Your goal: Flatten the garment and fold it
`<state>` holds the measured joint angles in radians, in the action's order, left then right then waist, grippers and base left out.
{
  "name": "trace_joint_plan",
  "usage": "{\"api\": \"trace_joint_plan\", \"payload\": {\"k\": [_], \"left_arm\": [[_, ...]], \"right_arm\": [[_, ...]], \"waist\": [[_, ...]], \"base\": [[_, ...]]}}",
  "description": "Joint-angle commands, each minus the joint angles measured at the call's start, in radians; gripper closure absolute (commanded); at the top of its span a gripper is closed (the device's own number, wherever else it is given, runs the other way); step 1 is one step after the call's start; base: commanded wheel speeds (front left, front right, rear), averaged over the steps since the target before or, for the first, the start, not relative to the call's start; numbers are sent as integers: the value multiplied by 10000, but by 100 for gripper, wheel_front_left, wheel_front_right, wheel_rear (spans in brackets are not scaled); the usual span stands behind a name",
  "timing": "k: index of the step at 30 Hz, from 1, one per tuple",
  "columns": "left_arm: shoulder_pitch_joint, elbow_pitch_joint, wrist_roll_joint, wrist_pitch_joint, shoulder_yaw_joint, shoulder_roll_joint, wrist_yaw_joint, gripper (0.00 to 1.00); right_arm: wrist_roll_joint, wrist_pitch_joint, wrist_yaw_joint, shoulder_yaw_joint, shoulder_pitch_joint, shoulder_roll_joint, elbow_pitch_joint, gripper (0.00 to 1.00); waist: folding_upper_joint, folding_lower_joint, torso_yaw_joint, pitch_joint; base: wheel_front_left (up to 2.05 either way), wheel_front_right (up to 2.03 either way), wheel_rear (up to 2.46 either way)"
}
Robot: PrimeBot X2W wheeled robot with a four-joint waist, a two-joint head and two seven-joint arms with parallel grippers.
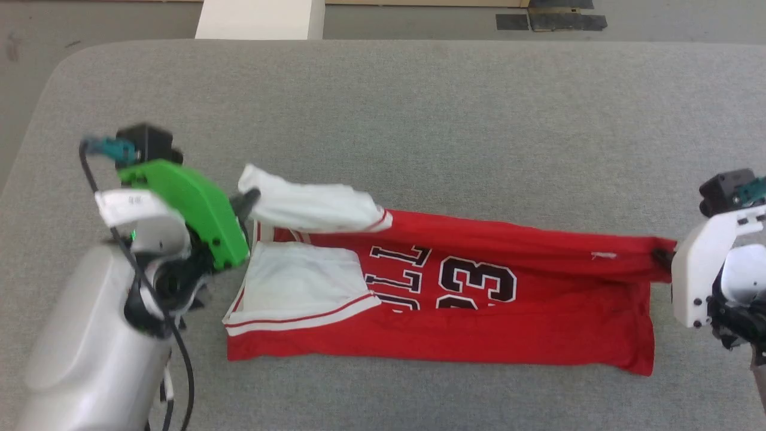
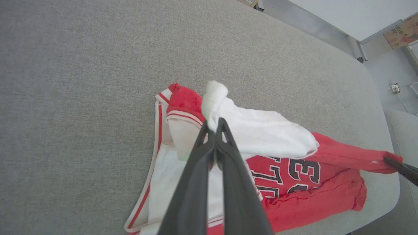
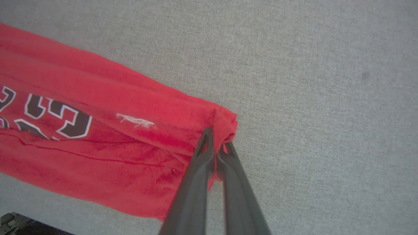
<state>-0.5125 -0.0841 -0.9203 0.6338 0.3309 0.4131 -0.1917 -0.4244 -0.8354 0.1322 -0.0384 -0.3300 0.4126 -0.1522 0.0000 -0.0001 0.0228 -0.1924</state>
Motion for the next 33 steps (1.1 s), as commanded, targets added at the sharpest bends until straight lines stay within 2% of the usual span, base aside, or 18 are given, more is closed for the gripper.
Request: {"api": "trace_joint_plan", "payload": {"k": [1, 9, 18, 19, 20, 21, 22, 28, 33], "left_arm": [[499, 114, -140, -150, -94, 6, -130, 100], [2249, -135, -657, -531, -357, -318, -517, 100], [2604, -1384, -764, -501, -254, -527, -704, 100], [2563, -1471, -763, -527, -251, -544, -678, 71], [2514, -1513, -719, -568, -239, -524, -651, 7], [2451, -1563, -710, -611, -256, -521, -626, 0], [2411, -1595, -694, -592, -251, -491, -625, 0], [2109, -1314, -582, -230, -184, -102, -601, 0], [1717, -708, -358, -191, -218, 229, -601, 0]], "right_arm": [[1, 73, -15, -7, 178, -69, -51, 100], [80, 254, -15, -286, 374, -136, -486, 100], [-20, 379, -15, -717, 420, -258, -1031, 100], [-52, 429, -15, -692, 421, -291, -1062, 100], [-72, 466, -15, -689, 420, -298, -1073, 97], [-120, 512, -15, -686, 427, -298, -1085, 46], [-153, 559, -15, -678, 429, -282, -1075, 0], [-367, 740, -15, -407, 590, -107, -851, 0], [-506, 698, -15, 277, 933, 18, -212, 0]], "waist": [[0, 1, -8, -11], [0, 1, 17, -260], [0, 1, 34, -328], [0, 1, 29, -267], [0, 1, 23, -208], [0, 1, 12, -103], [0, 1, 9, -24], [0, 1, -23, 832], [0, 1, -77, 1492]], "base": [[0, 0, 0], [0, 0, 0], [0, 0, 0], [0, 0, 0], [0, 0, 0], [0, 0, 0], [0, 0, 0], [0, 0, 0], [0, 0, 0]]}}
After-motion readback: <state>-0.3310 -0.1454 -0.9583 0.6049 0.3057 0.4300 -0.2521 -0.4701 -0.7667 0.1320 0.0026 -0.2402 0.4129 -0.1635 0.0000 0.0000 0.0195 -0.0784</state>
